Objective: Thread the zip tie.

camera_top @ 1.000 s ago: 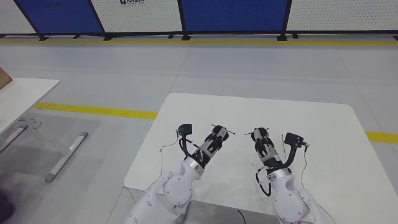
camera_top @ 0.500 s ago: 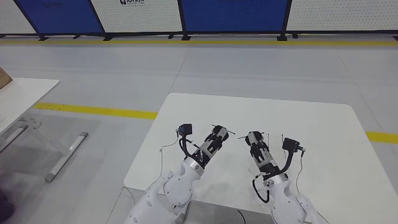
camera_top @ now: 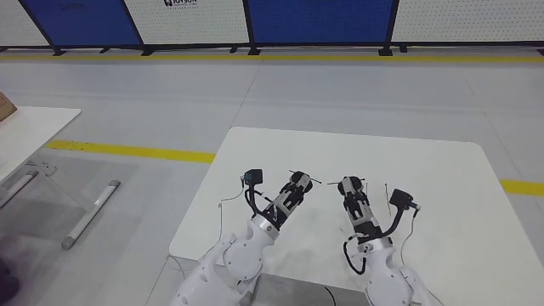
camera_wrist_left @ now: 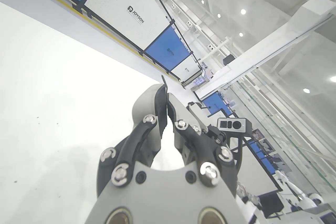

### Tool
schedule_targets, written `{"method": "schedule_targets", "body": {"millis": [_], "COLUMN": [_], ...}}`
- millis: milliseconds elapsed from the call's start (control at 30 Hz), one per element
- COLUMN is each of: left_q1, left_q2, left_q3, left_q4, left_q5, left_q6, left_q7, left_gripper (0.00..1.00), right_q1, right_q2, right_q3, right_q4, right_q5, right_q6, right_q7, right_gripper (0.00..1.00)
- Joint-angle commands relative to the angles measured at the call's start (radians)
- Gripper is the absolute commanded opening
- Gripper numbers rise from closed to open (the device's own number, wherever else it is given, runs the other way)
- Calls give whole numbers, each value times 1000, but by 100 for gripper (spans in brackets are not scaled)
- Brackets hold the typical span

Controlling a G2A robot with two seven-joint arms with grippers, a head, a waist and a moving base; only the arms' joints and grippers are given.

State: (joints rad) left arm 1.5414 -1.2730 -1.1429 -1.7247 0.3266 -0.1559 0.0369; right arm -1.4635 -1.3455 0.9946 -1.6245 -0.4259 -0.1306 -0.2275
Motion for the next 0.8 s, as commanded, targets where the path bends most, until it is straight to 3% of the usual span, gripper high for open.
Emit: {"method": "schedule_targets", "body": {"millis": [0, 133, 767], "left_q1": [0, 0, 0], "left_q2": [0, 0, 0], "left_q3": [0, 0, 0], "left_q4": [0, 0, 0], "left_q5": [0, 0, 0], "left_q6": [0, 0, 0], "left_q7": [0, 0, 0], "left_gripper": [0, 0, 0], "right_q1": [8, 20, 21], "right_q2": [-6, -16, -28], "right_q3": [-15, -34, -39], "right_q4": [10, 29, 34], "right_q5": [-7, -36, -47], "right_q6": [8, 39, 52], "right_q7": [-22, -57, -46], "right_gripper": [0, 0, 0]}}
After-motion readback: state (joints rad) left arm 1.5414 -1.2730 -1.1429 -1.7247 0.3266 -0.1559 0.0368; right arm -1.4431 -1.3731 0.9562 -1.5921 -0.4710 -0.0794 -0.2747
